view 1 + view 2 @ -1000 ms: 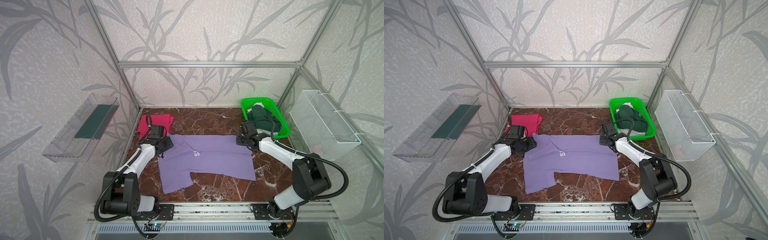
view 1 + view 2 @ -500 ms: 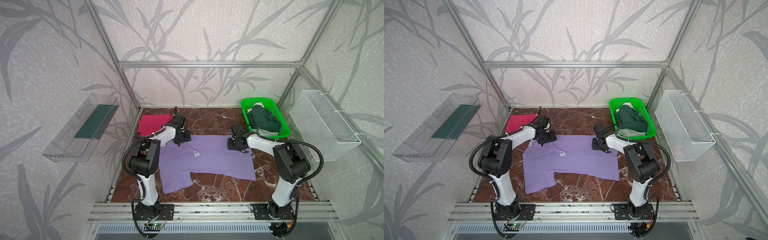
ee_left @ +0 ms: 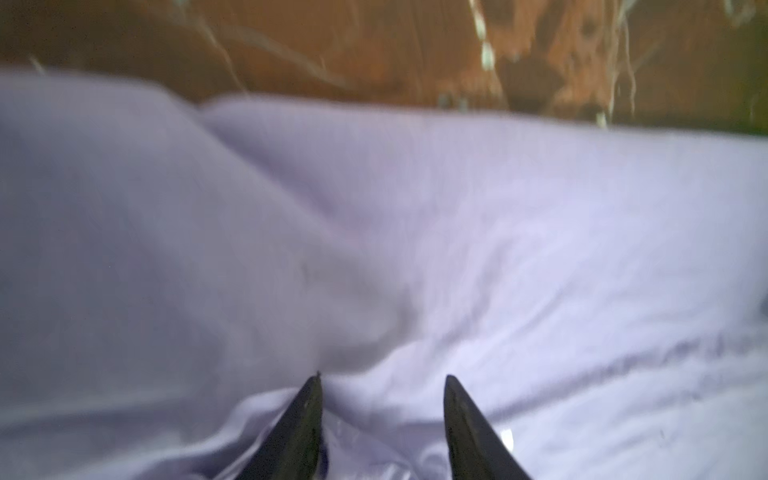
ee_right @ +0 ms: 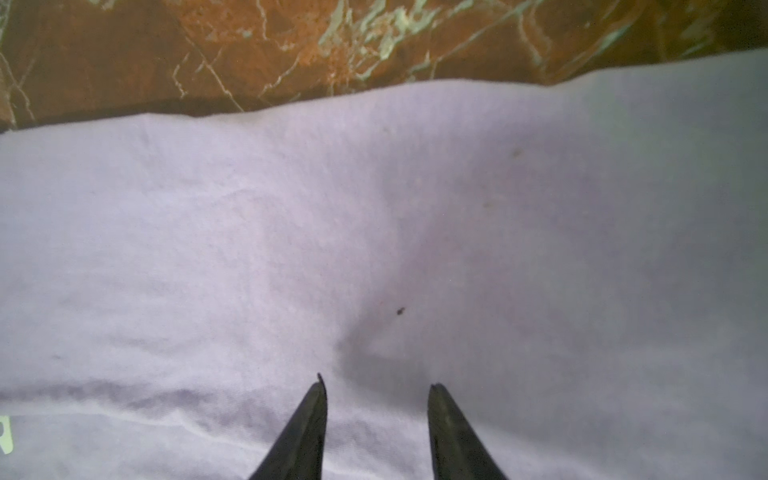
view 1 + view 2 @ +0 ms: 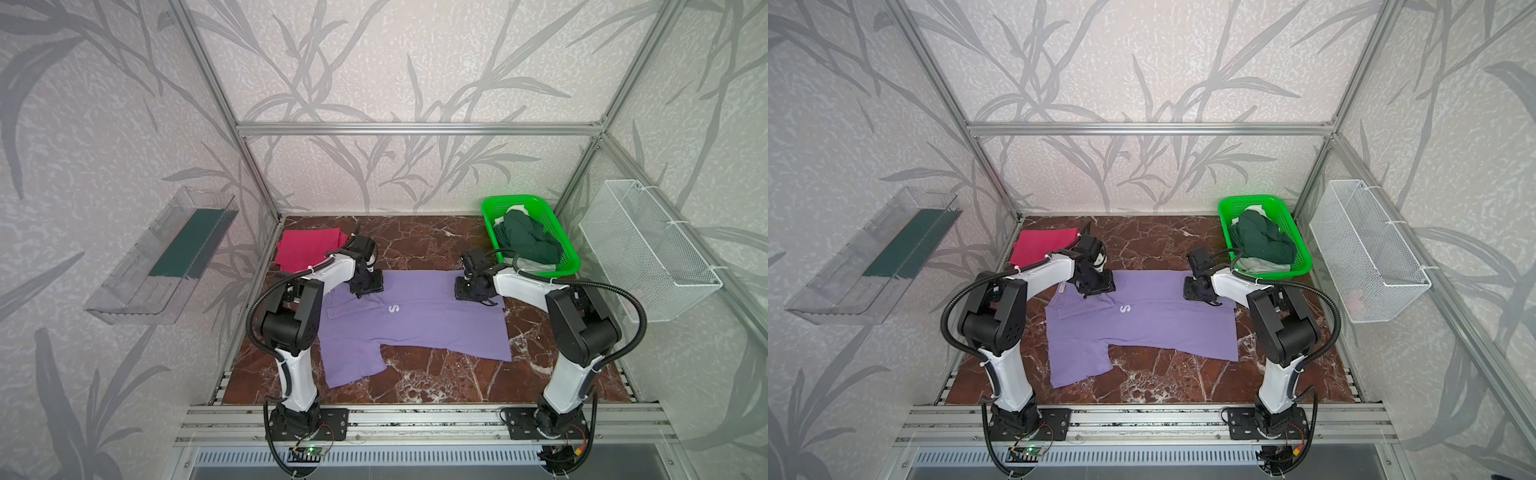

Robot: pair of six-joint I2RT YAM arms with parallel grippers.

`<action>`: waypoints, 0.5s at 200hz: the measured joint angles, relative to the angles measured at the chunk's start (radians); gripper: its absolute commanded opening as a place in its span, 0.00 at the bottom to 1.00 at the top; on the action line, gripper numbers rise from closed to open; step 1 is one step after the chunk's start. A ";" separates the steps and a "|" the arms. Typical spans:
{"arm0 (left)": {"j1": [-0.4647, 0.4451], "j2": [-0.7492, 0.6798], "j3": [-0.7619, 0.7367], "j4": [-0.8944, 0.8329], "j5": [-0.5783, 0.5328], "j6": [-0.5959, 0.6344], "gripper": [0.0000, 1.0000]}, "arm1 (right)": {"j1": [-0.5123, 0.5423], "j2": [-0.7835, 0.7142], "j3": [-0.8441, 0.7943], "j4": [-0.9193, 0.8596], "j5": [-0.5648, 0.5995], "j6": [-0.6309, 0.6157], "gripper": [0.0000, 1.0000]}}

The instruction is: Fold and stack the t-shirts

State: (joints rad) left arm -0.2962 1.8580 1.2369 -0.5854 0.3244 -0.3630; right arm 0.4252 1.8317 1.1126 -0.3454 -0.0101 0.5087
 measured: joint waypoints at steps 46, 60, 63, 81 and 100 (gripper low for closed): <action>-0.002 -0.302 -0.140 -0.263 0.371 0.128 0.50 | -0.006 0.000 0.001 -0.008 0.000 -0.003 0.42; 0.009 -0.351 -0.145 -0.293 0.390 0.137 0.52 | -0.012 0.000 0.004 -0.015 0.000 -0.004 0.42; 0.014 -0.356 -0.145 -0.293 0.386 0.135 0.52 | -0.013 0.000 0.005 -0.019 0.000 -0.005 0.42; 0.059 -0.351 -0.143 -0.263 0.278 0.096 0.52 | -0.018 0.000 0.006 -0.026 0.001 -0.005 0.42; 0.094 -0.270 -0.117 -0.196 0.169 0.046 0.52 | -0.020 0.000 0.006 -0.027 0.001 -0.005 0.42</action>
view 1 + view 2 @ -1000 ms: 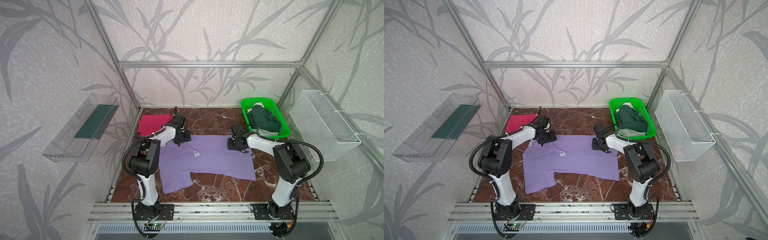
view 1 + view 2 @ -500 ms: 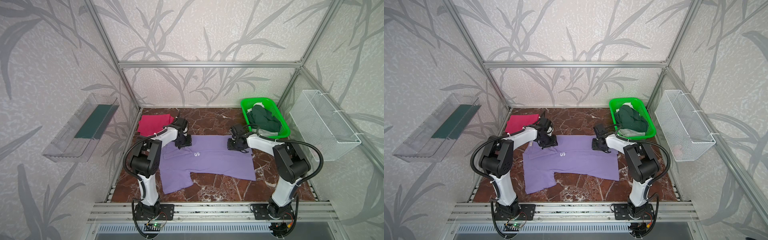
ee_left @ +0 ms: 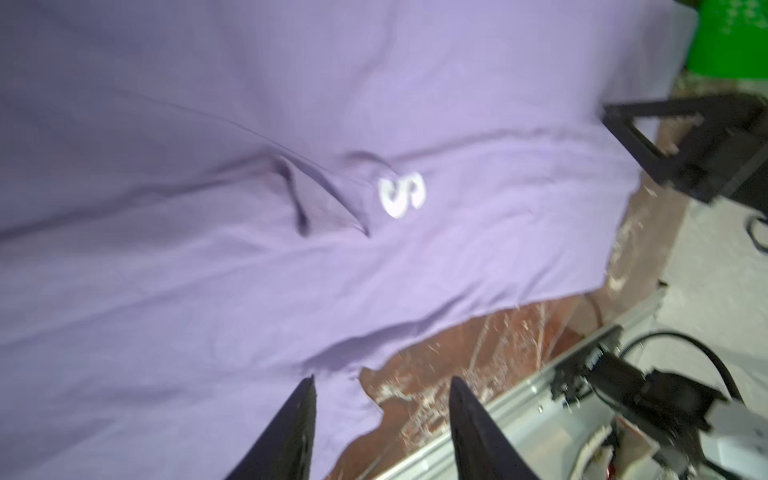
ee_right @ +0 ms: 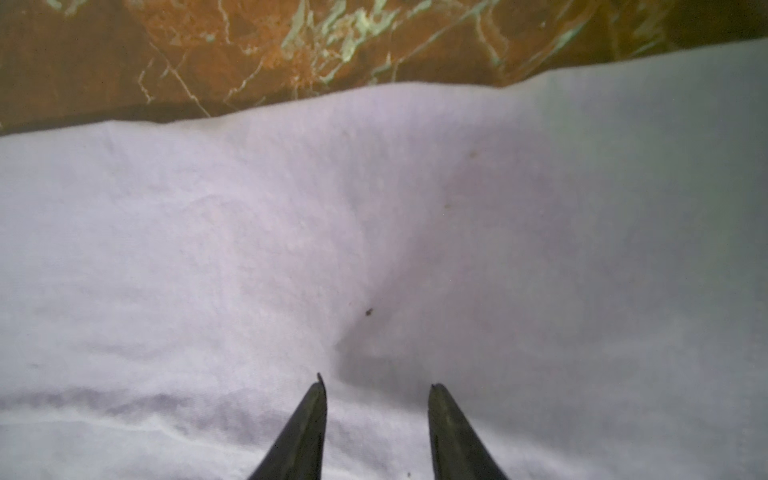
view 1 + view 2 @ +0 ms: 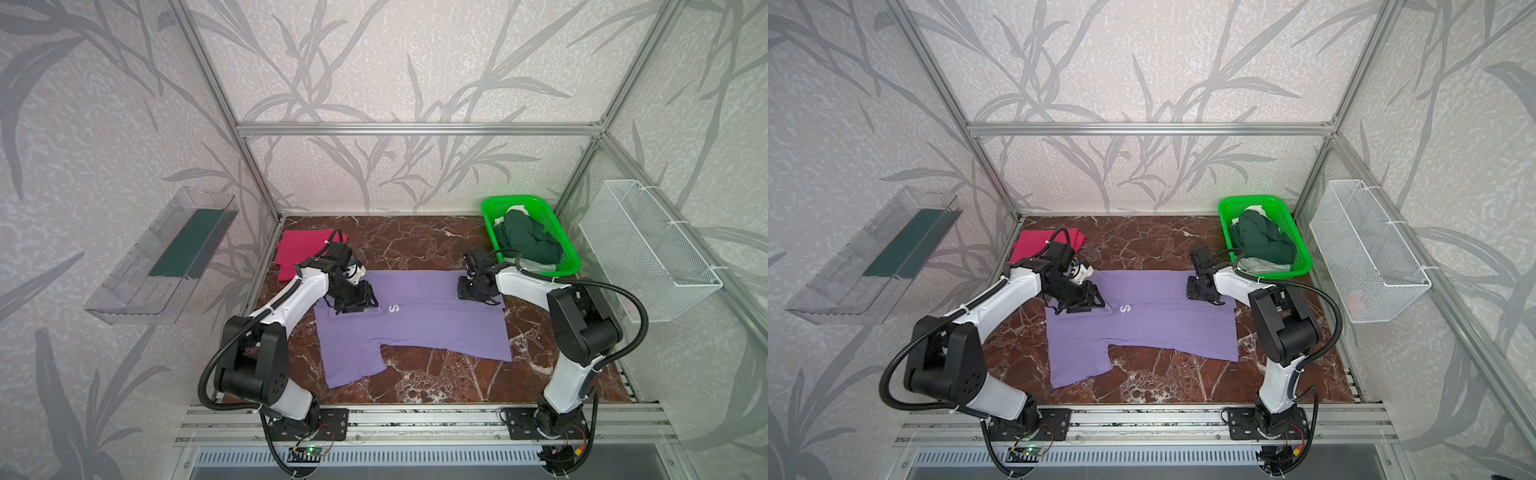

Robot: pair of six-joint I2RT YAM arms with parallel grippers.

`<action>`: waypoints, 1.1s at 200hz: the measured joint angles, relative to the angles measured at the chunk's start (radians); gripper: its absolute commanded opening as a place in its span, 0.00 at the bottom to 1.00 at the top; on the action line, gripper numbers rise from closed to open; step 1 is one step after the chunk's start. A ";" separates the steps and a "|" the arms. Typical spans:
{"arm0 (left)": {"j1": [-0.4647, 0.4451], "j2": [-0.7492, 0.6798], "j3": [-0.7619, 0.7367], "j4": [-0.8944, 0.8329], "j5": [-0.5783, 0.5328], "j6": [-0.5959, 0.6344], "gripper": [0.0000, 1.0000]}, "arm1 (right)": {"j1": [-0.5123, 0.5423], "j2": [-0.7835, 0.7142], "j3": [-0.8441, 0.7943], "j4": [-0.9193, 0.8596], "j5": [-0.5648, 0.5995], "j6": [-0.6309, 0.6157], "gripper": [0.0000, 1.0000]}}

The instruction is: Fold and stack the t-shirts

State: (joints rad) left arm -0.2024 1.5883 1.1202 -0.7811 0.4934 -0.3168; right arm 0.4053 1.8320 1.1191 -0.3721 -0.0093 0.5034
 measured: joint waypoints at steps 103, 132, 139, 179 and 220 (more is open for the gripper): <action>-0.111 0.330 0.205 0.116 -0.158 -0.052 0.50 | -0.006 -0.004 -0.019 0.001 -0.010 0.000 0.42; -0.141 0.296 0.139 0.065 -0.168 -0.050 0.48 | -0.011 -0.004 -0.019 0.002 -0.018 0.001 0.42; -0.150 0.276 0.111 0.038 -0.167 -0.049 0.47 | -0.013 -0.004 -0.019 0.002 -0.019 0.001 0.42; -0.201 0.017 -0.034 -0.157 -0.053 -0.050 0.47 | -0.021 -0.004 -0.019 0.002 -0.025 0.000 0.42; -0.134 -0.203 -0.042 -0.138 -0.137 -0.107 0.53 | -0.026 -0.004 -0.019 0.001 -0.026 0.000 0.42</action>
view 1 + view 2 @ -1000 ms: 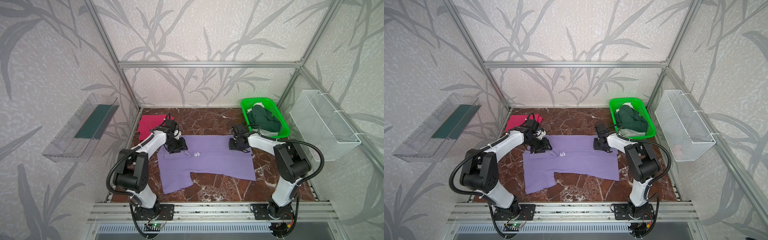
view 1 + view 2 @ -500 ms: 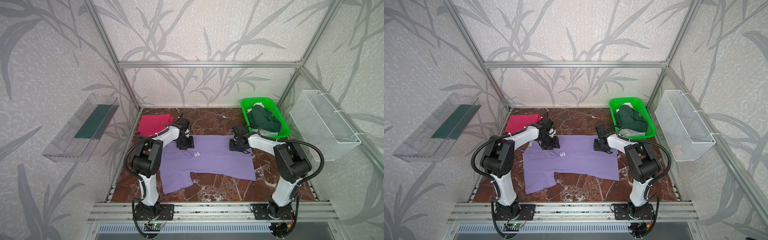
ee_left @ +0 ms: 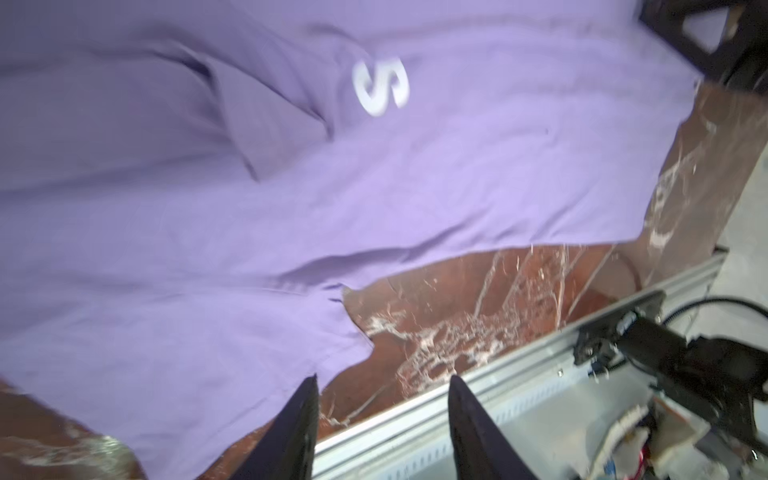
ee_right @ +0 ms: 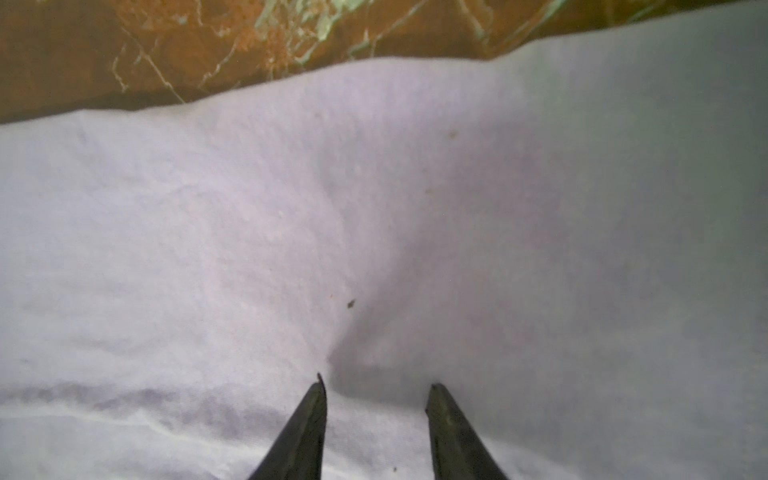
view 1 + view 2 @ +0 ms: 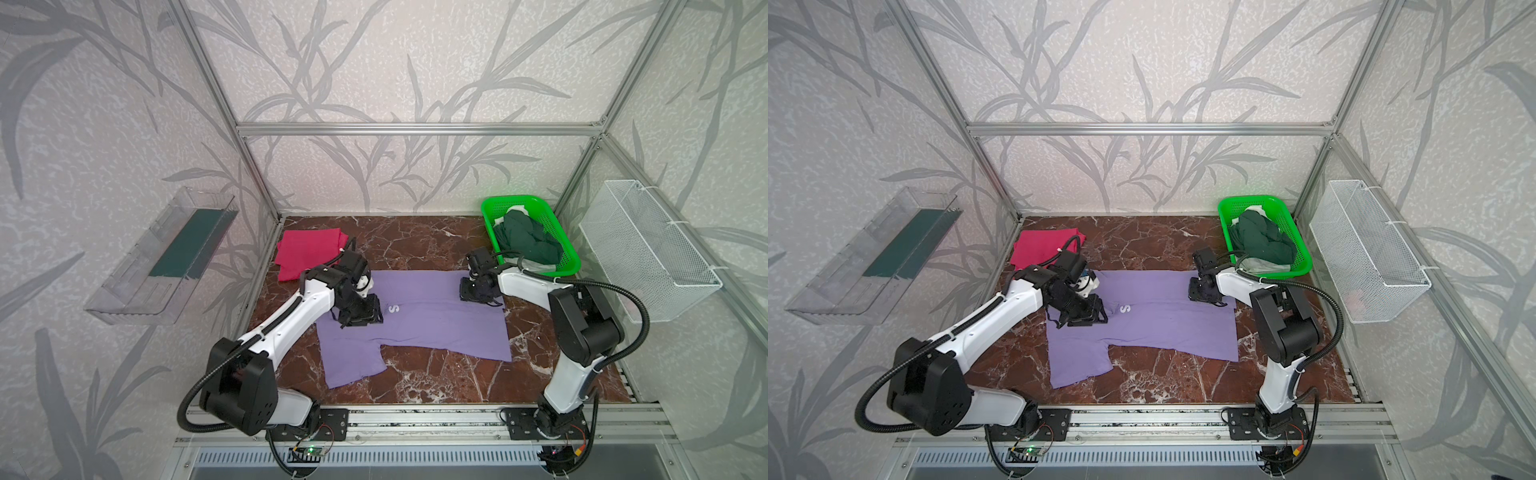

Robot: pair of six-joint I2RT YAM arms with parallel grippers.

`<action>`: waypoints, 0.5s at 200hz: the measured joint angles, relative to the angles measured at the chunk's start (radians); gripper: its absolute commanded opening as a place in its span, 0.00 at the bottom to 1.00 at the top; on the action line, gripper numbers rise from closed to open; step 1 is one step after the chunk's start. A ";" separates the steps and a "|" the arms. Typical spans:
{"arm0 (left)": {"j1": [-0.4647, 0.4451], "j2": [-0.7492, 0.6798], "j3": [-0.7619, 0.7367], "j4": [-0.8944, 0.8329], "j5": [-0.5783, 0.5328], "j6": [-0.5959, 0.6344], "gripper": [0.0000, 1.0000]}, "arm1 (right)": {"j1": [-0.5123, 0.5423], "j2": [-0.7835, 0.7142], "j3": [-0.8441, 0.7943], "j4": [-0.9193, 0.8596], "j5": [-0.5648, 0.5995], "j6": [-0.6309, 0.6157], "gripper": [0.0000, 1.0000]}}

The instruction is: Fold and stack the t-shirts

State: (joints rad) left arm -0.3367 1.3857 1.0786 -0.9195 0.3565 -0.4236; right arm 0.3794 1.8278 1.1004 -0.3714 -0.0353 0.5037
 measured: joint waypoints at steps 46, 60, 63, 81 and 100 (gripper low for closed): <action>0.179 0.212 0.094 0.138 -0.170 -0.002 0.49 | 0.000 -0.014 -0.005 -0.012 0.001 -0.003 0.42; 0.149 0.294 0.137 0.157 -0.183 0.015 0.48 | -0.001 -0.021 -0.006 -0.016 0.001 -0.003 0.42; 0.140 0.305 0.141 0.159 -0.191 0.018 0.47 | -0.001 -0.022 -0.006 -0.017 0.001 -0.003 0.42; 0.075 0.335 0.143 0.157 -0.206 0.019 0.44 | -0.001 -0.024 -0.008 -0.017 0.000 -0.003 0.42; 0.024 0.331 0.130 0.159 -0.207 -0.003 0.43 | -0.001 -0.024 -0.009 -0.018 -0.001 -0.003 0.42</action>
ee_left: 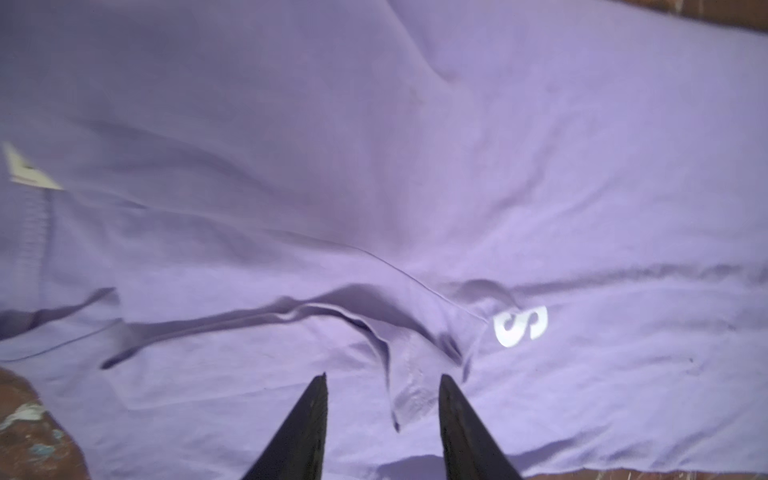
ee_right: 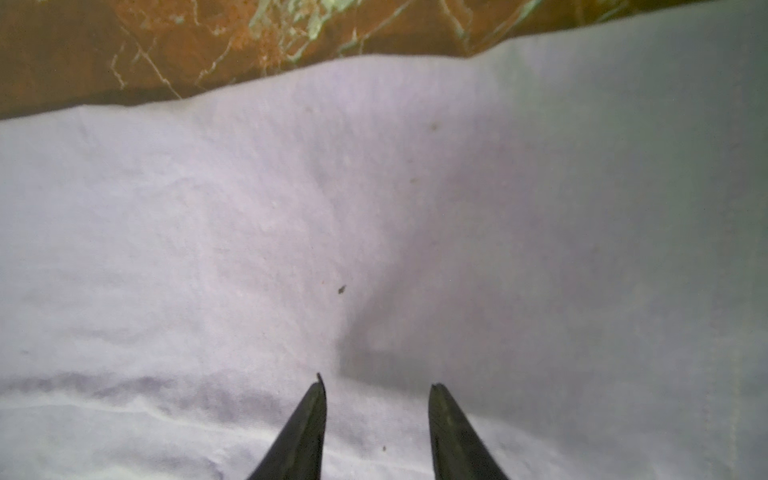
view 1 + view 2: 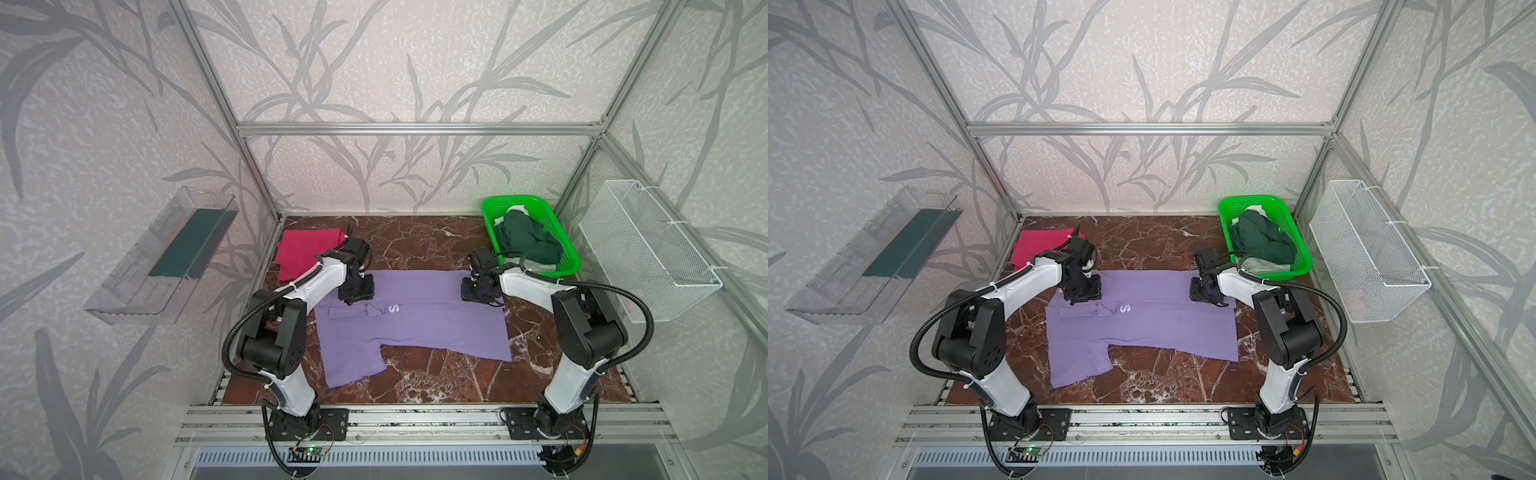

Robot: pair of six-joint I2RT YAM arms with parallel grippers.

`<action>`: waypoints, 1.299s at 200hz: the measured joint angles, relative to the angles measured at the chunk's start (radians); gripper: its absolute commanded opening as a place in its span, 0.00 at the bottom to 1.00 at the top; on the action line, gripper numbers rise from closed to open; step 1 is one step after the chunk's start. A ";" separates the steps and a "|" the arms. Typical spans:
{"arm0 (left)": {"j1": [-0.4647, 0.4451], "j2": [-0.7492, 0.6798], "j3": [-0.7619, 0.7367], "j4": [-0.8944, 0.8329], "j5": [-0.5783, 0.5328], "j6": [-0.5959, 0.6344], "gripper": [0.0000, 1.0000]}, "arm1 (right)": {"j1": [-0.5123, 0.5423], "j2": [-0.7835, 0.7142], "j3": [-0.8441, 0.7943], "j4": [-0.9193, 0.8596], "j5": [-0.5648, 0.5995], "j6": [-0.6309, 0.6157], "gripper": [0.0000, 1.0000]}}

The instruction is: Fold and stack the t-shirts

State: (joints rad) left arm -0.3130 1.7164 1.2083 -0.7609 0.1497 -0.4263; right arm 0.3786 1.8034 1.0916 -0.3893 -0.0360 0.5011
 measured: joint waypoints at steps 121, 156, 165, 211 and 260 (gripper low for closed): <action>-0.054 0.051 -0.056 0.046 0.008 -0.109 0.21 | 0.000 0.000 -0.002 0.000 -0.004 0.000 0.42; -0.066 0.048 -0.096 0.061 0.006 -0.145 0.00 | -0.001 0.000 -0.011 0.002 -0.010 0.000 0.42; -0.070 0.043 -0.110 0.063 0.005 -0.153 0.00 | -0.002 0.000 -0.013 0.003 -0.010 0.000 0.42; -0.113 -0.068 -0.208 0.078 -0.021 -0.226 0.00 | -0.008 0.000 -0.023 0.017 -0.018 0.000 0.42; -0.212 -0.350 -0.391 0.130 -0.075 -0.359 0.37 | -0.012 0.003 -0.023 0.027 -0.027 0.001 0.42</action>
State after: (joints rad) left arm -0.5247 1.3663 0.8173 -0.6308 0.0746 -0.7856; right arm 0.3664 1.8069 1.0683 -0.3626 -0.0635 0.5018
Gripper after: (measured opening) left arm 0.300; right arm 0.424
